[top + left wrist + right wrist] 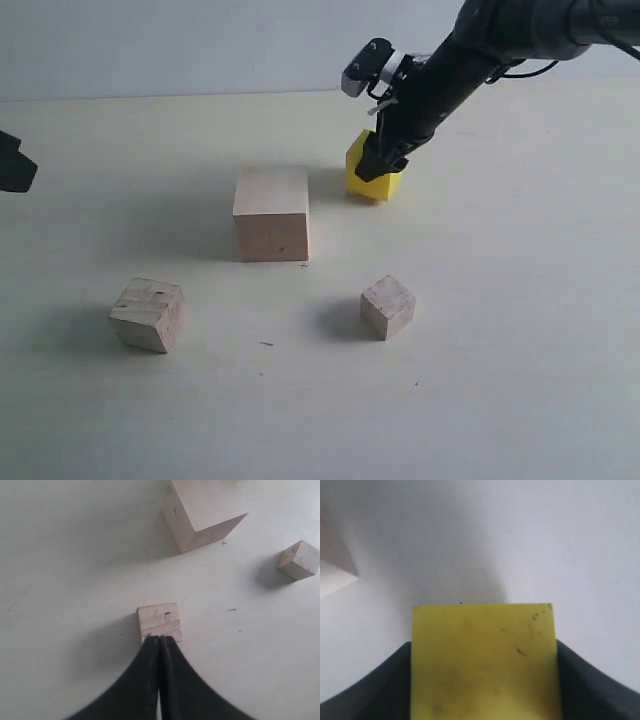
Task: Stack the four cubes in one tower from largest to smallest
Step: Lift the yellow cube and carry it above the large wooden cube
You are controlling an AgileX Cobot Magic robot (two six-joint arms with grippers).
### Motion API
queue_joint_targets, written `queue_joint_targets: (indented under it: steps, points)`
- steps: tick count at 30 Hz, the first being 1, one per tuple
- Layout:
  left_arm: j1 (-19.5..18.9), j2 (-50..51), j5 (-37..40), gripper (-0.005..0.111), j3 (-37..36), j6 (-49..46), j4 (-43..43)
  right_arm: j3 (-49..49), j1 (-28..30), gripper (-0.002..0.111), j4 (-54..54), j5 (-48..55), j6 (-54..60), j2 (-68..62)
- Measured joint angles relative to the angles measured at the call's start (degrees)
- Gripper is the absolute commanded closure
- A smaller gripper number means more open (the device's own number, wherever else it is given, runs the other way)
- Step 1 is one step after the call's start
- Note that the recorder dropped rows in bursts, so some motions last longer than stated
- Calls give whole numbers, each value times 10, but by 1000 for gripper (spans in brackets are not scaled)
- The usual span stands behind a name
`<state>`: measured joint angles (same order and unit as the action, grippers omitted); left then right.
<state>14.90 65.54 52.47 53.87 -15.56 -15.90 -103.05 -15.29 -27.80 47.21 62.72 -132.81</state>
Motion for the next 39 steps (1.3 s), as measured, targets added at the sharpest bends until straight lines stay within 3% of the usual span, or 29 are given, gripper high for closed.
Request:
queue_joint_targets:
  steps: [7, 15, 28, 39]
  points:
    - [0, 0, 0, 107, 0, 0, -1, 0, 0, 108, 28, 99, -27, 113]
    - [0, -13, -1, 107, 0, 0, -8, 0, -3, 108, -139, 219, 201, 184]
    - [0, -16, 2, 107, 0, -2, -10, 0, -94, 108, -117, 192, 252, 163]
    - [0, -16, 13, 107, 0, -5, -10, 0, -106, 108, -81, 124, 199, 123]
